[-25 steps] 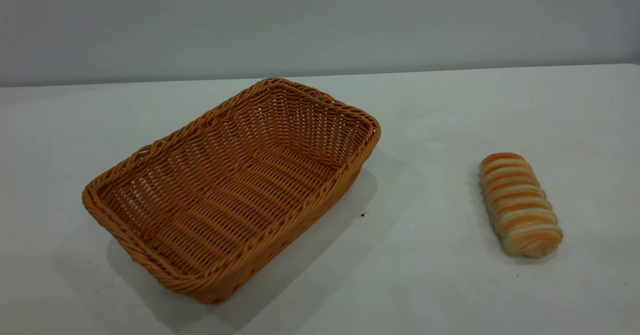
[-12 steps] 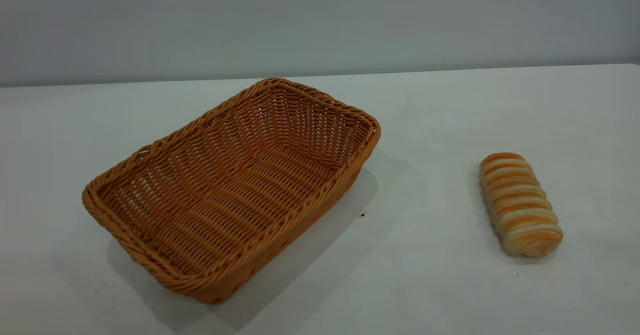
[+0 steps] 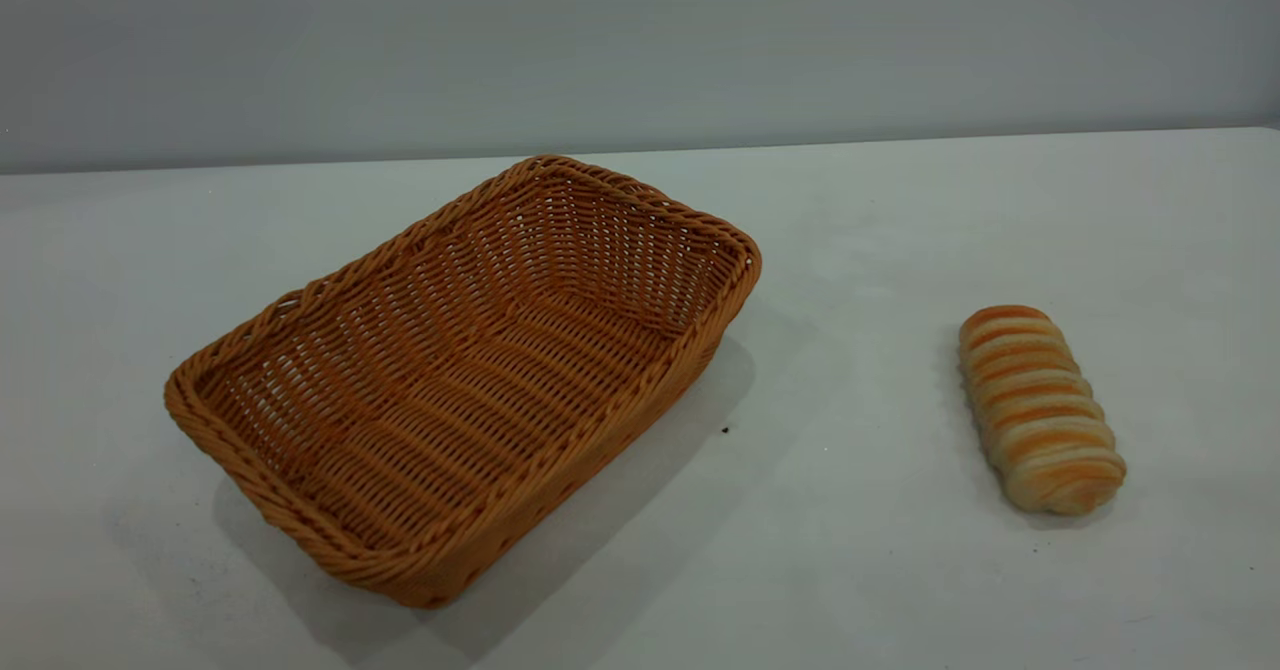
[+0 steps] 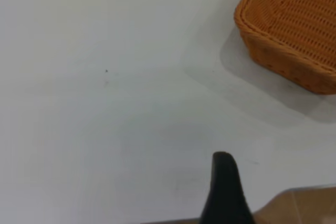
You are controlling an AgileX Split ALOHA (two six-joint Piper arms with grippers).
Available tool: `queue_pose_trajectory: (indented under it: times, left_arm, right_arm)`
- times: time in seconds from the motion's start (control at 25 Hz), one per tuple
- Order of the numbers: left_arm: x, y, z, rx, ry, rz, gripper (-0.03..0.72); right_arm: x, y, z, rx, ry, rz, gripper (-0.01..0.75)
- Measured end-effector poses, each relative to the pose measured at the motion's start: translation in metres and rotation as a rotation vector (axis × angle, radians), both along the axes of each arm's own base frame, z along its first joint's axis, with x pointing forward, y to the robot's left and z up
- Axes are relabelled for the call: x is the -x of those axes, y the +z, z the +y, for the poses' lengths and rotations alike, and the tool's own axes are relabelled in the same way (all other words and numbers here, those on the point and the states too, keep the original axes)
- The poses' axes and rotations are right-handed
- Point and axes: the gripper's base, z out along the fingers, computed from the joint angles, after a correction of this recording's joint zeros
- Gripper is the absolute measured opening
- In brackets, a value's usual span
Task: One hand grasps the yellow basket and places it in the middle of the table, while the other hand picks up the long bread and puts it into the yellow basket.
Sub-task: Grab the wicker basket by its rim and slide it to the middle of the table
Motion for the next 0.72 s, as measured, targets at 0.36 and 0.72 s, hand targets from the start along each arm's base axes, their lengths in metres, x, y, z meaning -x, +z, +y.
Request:
queue_pose_trajectory:
  times: [0.36, 0.72]
  left_arm:
    - [-0.068, 0.041, -0.001, 0.077, 0.045, 0.212, 0.582]
    - [-0.172, 0.012, -0.015, 0.336, 0.118, 0.449, 0.582]
  right_arm:
    - [-0.052, 0.037, 0.012, -0.03, 0.129, 0.006, 0.521]
    - [-0.164, 0.024, 0.033, -0.116, 0.333, 0.111, 0.566]
